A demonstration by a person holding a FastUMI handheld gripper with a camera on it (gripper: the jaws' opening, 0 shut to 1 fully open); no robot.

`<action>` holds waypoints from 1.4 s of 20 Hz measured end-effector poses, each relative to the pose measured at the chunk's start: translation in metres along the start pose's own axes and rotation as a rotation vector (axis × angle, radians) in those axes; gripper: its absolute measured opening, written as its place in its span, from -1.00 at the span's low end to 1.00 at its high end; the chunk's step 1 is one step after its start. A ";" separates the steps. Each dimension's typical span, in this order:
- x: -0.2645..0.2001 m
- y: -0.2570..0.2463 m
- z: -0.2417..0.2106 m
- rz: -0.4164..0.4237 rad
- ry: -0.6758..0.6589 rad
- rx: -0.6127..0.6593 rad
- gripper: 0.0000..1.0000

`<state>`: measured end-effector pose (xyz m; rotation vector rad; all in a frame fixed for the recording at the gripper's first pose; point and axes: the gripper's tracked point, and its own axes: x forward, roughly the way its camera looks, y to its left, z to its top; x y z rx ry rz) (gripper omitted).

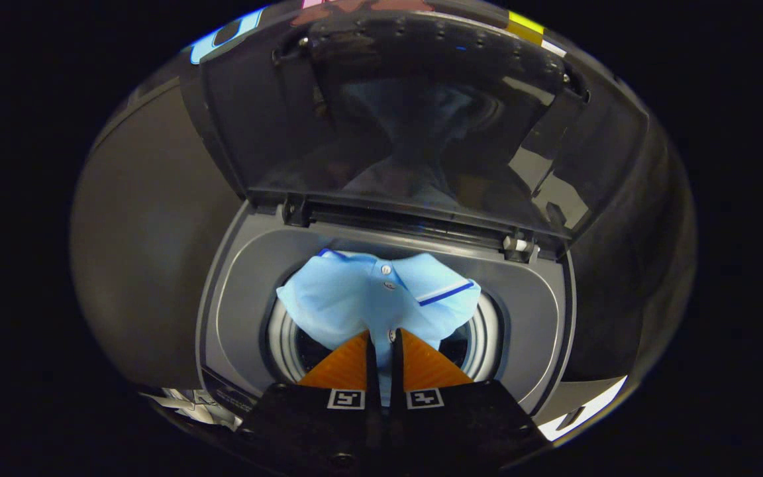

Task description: Put the clothes into the washing machine and then close the washing machine lid.

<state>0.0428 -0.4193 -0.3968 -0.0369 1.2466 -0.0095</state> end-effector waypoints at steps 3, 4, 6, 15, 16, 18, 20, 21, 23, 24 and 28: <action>0.008 -0.007 -0.008 -0.027 0.031 0.054 -0.84; 0.010 -0.008 -0.011 -0.037 0.038 0.068 -0.84; 0.011 -0.012 -0.015 -0.055 0.052 0.092 -0.84; 0.015 -0.011 -0.021 -0.075 0.075 0.112 -0.84; 0.017 -0.012 -0.023 -0.078 0.084 0.120 -0.84; 0.022 -0.012 -0.030 -0.083 0.104 0.133 -0.84; 0.026 -0.013 -0.035 -0.084 0.115 0.144 -0.84; 0.029 -0.014 -0.036 -0.084 0.109 0.151 -0.84; 0.032 -0.017 -0.037 -0.071 0.089 0.138 -0.84; 0.033 -0.017 -0.038 -0.055 0.086 0.136 -0.84; 0.035 -0.027 -0.042 -0.067 0.076 0.226 -0.66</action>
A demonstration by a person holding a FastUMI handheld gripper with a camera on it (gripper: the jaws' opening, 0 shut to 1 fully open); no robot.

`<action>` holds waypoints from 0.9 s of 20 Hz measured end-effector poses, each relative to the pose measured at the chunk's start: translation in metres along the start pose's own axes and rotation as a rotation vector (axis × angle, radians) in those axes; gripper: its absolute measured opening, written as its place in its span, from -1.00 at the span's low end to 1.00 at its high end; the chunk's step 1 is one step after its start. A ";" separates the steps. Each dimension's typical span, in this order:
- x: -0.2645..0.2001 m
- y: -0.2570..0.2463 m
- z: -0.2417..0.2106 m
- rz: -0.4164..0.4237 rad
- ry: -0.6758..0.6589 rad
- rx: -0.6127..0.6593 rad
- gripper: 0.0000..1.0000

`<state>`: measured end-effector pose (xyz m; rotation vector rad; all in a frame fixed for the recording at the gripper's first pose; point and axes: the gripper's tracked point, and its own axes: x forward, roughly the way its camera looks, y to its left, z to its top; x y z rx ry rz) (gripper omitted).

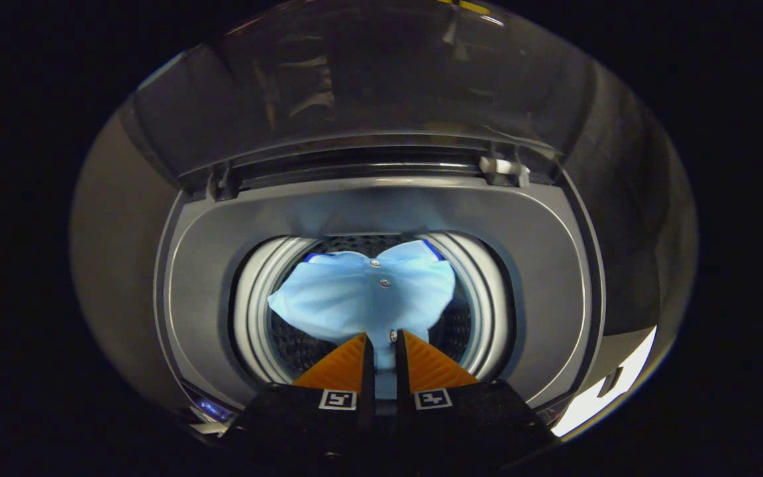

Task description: Put the clothes into the washing machine and then close the washing machine lid.

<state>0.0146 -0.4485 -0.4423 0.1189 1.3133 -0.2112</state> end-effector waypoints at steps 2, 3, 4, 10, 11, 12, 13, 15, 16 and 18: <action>-0.001 0.009 0.009 0.052 -0.028 0.019 -0.30; -0.002 0.011 0.012 0.060 -0.033 0.008 0.00; -0.003 0.010 0.012 0.058 -0.043 -0.012 0.31; -0.016 0.013 0.027 0.048 -0.098 0.023 1.00; -0.017 0.011 0.028 0.040 -0.095 0.020 1.00; -0.019 0.010 0.028 0.041 -0.088 0.024 0.99; -0.021 0.012 0.028 0.045 -0.079 0.031 1.00; -0.028 0.012 0.027 0.038 -0.056 0.035 0.99; -0.034 0.016 0.029 0.045 -0.061 0.034 0.99; -0.050 0.024 0.045 0.064 -0.120 0.023 1.00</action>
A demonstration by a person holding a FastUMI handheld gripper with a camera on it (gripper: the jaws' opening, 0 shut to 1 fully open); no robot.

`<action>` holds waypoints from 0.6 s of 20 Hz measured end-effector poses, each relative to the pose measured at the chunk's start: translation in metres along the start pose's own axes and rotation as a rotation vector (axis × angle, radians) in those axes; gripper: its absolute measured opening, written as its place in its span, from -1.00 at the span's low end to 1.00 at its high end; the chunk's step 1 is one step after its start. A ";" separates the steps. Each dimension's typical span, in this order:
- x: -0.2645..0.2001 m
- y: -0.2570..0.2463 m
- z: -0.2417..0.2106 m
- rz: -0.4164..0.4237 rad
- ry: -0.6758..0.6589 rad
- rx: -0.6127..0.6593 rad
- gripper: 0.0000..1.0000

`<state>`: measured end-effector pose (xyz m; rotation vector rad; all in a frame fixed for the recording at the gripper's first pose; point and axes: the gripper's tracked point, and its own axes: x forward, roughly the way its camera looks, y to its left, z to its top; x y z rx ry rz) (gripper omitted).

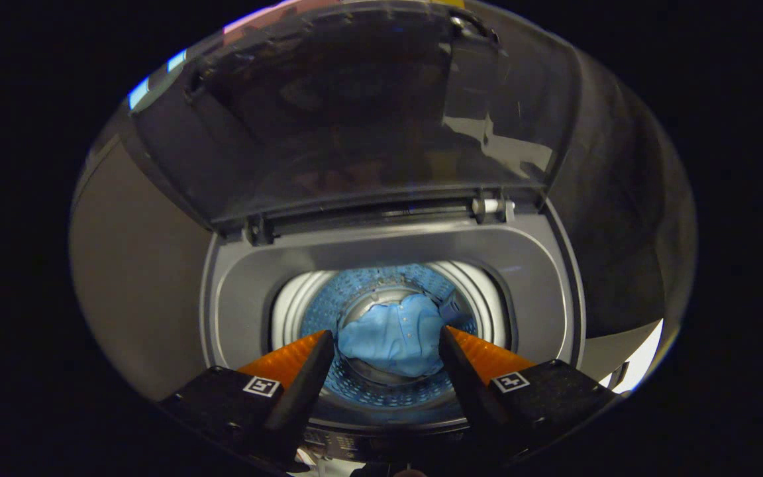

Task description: Put the clothes into the washing machine and then close the washing machine lid.

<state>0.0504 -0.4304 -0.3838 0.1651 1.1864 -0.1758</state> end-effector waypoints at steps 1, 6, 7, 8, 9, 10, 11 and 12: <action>-0.009 0.008 0.011 0.021 -0.036 -0.008 1.00; -0.053 0.039 0.061 0.079 -0.230 -0.084 0.99; -0.060 0.044 0.070 0.089 -0.252 -0.088 0.99; -0.068 0.049 0.079 0.109 -0.283 -0.080 0.99; -0.074 0.054 0.089 0.128 -0.318 -0.071 0.99; -0.083 0.056 0.102 0.135 -0.355 -0.069 0.99; -0.095 0.057 0.115 0.142 -0.395 -0.074 0.99; -0.106 0.059 0.131 0.154 -0.442 -0.074 1.00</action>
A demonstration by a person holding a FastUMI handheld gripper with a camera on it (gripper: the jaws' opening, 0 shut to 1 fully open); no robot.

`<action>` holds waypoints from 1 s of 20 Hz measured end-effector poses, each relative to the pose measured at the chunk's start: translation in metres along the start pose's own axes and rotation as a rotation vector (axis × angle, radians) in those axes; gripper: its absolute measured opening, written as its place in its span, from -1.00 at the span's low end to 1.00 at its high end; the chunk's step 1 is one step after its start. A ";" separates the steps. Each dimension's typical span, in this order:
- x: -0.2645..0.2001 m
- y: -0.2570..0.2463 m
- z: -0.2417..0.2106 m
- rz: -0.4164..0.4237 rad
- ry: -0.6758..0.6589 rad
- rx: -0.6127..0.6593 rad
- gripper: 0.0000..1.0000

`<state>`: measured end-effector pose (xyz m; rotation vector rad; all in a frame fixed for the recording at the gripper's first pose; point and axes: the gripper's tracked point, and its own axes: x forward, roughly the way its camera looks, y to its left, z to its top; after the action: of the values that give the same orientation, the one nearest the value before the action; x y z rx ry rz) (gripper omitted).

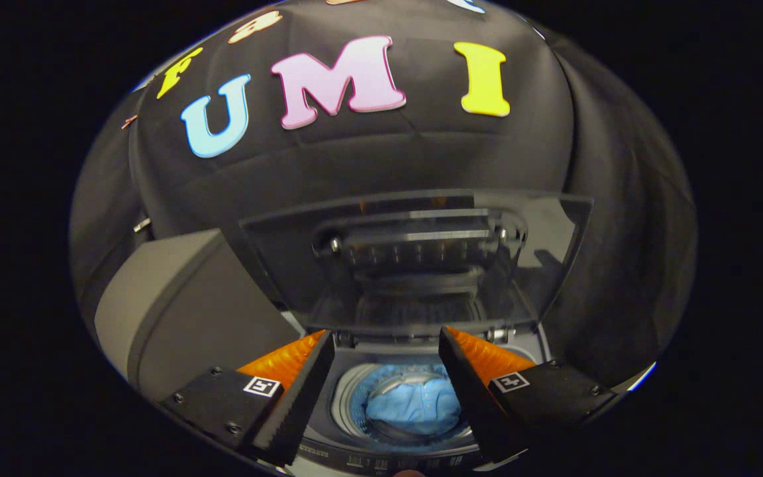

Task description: Put the clothes into the washing machine and then close the washing machine lid.

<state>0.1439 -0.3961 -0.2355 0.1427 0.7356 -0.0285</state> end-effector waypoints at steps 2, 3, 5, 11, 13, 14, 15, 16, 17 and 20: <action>-0.001 0.002 0.043 0.007 -0.124 -0.005 0.99; 0.001 0.002 0.068 0.004 -0.189 -0.009 0.99; 0.010 0.004 0.116 0.004 -0.300 -0.040 0.98; 0.095 -0.014 0.122 -0.026 -0.270 -0.097 0.98; 0.096 -0.007 0.115 -0.019 -0.315 -0.115 0.99; 0.092 -0.009 0.110 -0.024 -0.303 -0.116 1.00; 0.088 -0.008 0.115 -0.033 -0.321 -0.116 1.00; 0.092 -0.010 0.118 -0.044 -0.323 -0.119 1.00; 0.092 -0.011 0.118 -0.052 -0.321 -0.118 1.00; 0.089 -0.011 0.116 -0.056 -0.313 -0.115 1.00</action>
<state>0.2863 -0.4208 -0.2117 0.0069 0.4267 -0.0608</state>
